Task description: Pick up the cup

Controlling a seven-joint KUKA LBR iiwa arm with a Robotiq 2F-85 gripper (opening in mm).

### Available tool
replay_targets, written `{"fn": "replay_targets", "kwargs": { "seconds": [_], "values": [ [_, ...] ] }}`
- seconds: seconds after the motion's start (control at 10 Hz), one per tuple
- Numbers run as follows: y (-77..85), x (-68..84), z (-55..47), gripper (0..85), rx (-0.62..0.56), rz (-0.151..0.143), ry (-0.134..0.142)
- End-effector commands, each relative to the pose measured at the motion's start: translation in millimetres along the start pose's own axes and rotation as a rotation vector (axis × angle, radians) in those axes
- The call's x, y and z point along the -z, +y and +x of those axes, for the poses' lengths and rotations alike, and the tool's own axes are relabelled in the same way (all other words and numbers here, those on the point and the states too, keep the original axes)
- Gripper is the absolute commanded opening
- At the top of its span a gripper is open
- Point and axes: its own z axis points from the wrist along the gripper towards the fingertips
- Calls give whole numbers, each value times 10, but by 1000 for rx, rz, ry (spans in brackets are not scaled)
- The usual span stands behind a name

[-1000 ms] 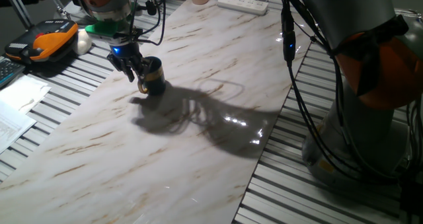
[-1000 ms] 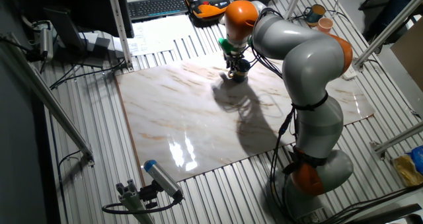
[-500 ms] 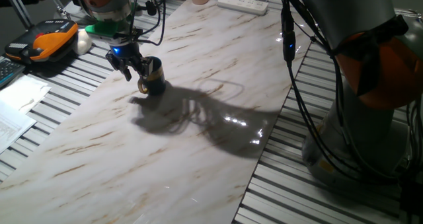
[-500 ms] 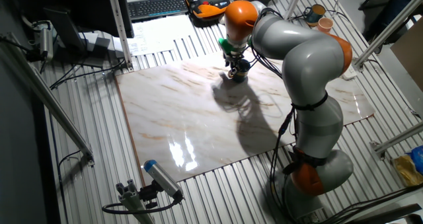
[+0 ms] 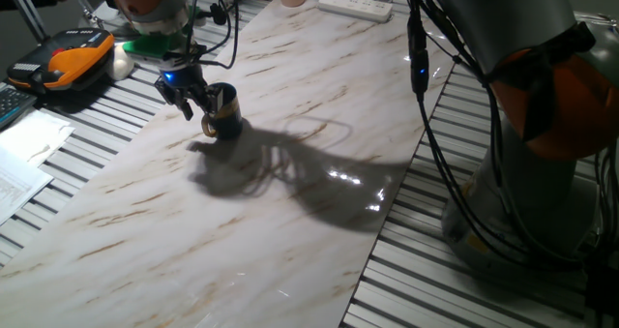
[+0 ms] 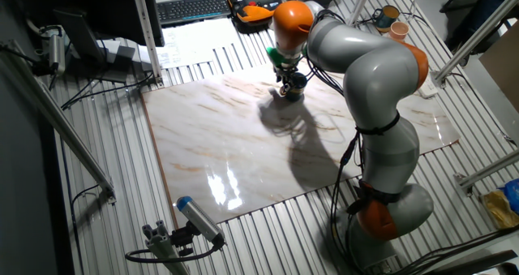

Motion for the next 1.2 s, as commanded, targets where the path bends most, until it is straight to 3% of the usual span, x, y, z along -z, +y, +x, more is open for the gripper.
{"fn": "replay_targets", "kwargs": {
  "seconds": [0.0,0.4,0.6,1.1],
  "values": [
    [0,1,0,510,-1,3,-3],
    [-38,-15,-36,510,10,4,-9],
    [-63,-41,-67,510,24,-15,4],
    [-65,-60,-59,510,19,-17,7]
  ]
}}
